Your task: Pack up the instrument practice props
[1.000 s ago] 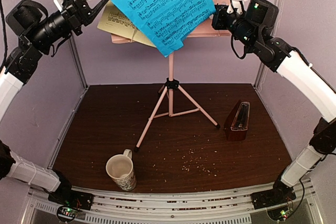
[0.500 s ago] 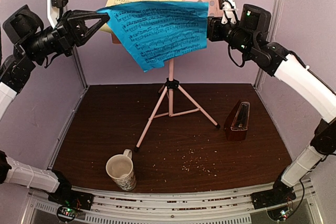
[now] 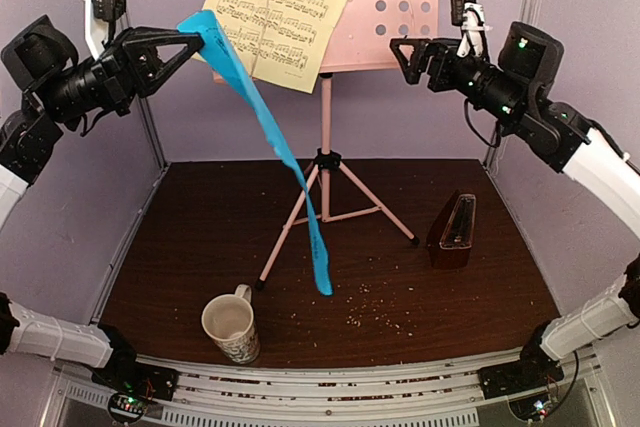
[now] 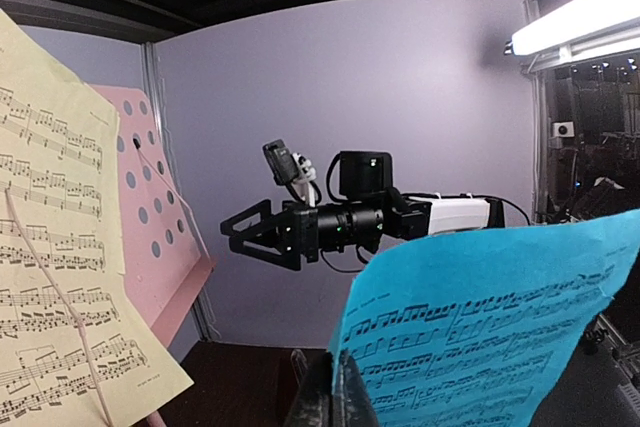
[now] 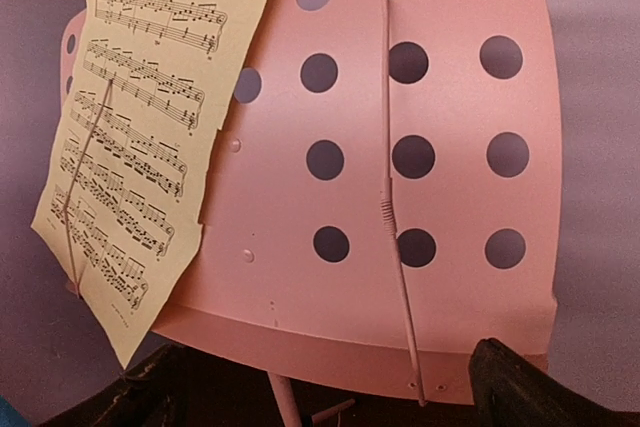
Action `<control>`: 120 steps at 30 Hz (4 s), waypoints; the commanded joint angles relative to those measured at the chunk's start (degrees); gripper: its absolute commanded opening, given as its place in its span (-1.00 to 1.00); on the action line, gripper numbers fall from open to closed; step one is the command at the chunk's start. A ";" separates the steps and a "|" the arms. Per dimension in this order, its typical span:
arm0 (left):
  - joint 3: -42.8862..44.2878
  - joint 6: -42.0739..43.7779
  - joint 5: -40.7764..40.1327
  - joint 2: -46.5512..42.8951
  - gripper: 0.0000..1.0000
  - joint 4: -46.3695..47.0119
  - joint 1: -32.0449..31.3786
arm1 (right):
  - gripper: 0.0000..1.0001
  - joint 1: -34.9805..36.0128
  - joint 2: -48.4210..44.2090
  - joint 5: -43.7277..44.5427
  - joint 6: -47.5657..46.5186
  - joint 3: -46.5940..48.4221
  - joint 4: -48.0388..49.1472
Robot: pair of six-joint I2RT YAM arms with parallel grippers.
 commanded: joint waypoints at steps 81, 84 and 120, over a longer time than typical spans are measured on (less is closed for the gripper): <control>-29.12 -5.25 -17.88 9.35 0.74 11.21 -2.17 | -1.00 6.19 -12.57 -2.50 43.94 -60.90 11.86; -34.27 -7.98 -16.00 5.80 0.76 15.75 0.82 | -1.00 6.38 -9.78 -0.47 44.60 -61.89 9.48; -24.21 -18.58 -10.42 -10.02 0.72 16.84 19.66 | 0.67 12.89 -9.32 -5.41 26.64 -21.47 -3.67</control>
